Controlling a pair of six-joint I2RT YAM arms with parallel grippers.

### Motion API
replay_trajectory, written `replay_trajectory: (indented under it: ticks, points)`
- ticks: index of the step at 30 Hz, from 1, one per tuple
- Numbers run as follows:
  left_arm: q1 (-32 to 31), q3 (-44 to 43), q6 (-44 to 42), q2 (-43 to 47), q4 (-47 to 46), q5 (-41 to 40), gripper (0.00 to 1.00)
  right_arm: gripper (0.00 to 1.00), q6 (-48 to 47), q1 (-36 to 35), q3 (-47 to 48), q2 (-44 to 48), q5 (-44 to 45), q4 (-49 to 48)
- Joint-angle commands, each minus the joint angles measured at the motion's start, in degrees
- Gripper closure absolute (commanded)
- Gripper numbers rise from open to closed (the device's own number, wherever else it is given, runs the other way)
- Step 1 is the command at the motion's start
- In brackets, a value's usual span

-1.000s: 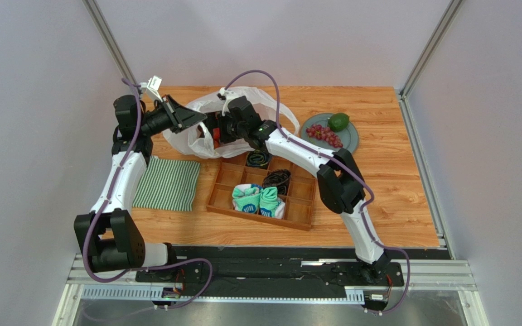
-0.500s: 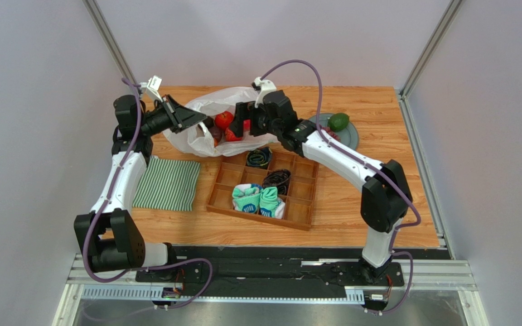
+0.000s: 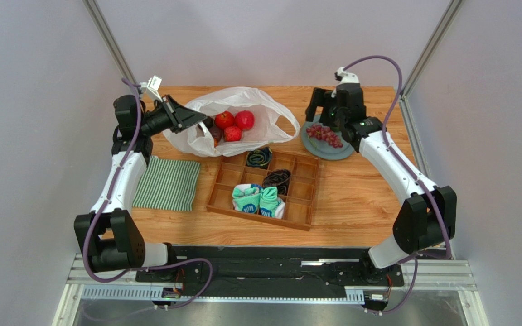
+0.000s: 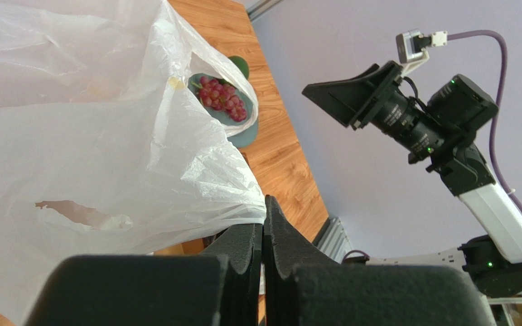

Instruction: Place the fruits into the plastic bag

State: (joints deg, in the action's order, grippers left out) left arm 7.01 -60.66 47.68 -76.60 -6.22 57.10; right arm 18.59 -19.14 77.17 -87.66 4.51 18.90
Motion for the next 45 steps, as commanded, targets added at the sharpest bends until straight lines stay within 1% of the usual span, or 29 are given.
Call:
replay_trajectory:
  ticks: [1, 5, 8, 11, 16, 20, 24, 28, 36, 43, 45]
  points:
    - [0.4, -0.4, -0.7, 1.6, -1.5, 0.6, 1.0, 0.03, 0.4, 6.0, 2.3, -1.7, 0.6, 4.3]
    - [0.4, -0.4, -1.0, 1.4, -1.1, 0.6, 1.0, 0.03, 2.6, 11.0, 6.1, -7.0, 0.1, 6.9]
    - [0.4, -0.5, -0.9, 1.3, -1.1, 0.5, 1.0, 0.04, 3.4, 12.7, 9.0, -11.5, 0.5, 7.5]
    - [0.5, -0.5, -1.0, 1.3, -1.1, 0.5, 1.0, 0.05, 6.5, 13.9, 10.5, -15.0, 3.1, 6.9]
    - [0.4, -0.5, -1.2, 1.2, -0.8, 0.5, 1.0, 0.05, 12.7, 14.7, 11.3, -18.7, 4.5, 5.2]
    - [0.4, -0.5, -1.1, 1.0, -0.9, 0.6, 1.0, 0.05, 15.9, 15.2, 13.3, -22.2, 5.0, 5.1]
    - [0.4, -0.6, -1.0, 1.2, -1.0, 0.7, 1.0, 0.05, 19.8, 15.7, 16.7, -25.6, 5.7, 7.6]
    - [0.4, -0.5, -0.9, 1.3, -1.0, 0.8, 1.0, 0.05, 22.9, 15.9, 20.7, -29.1, 7.7, 12.6]
    - [0.4, -0.6, -0.7, 1.5, -1.3, 0.9, 1.0, 0.06, 24.7, 15.9, 23.1, -31.8, 9.9, 13.7]
    - [0.5, -0.6, -0.5, 1.7, -1.4, 1.1, 1.0, 0.07, 24.4, 16.3, 30.4, -36.6, 11.0, 19.1]
    - [0.4, -0.5, -0.5, 1.8, -1.5, 1.0, 1.0, 0.07, 24.4, 16.3, 31.0, -37.8, 11.0, 19.6]
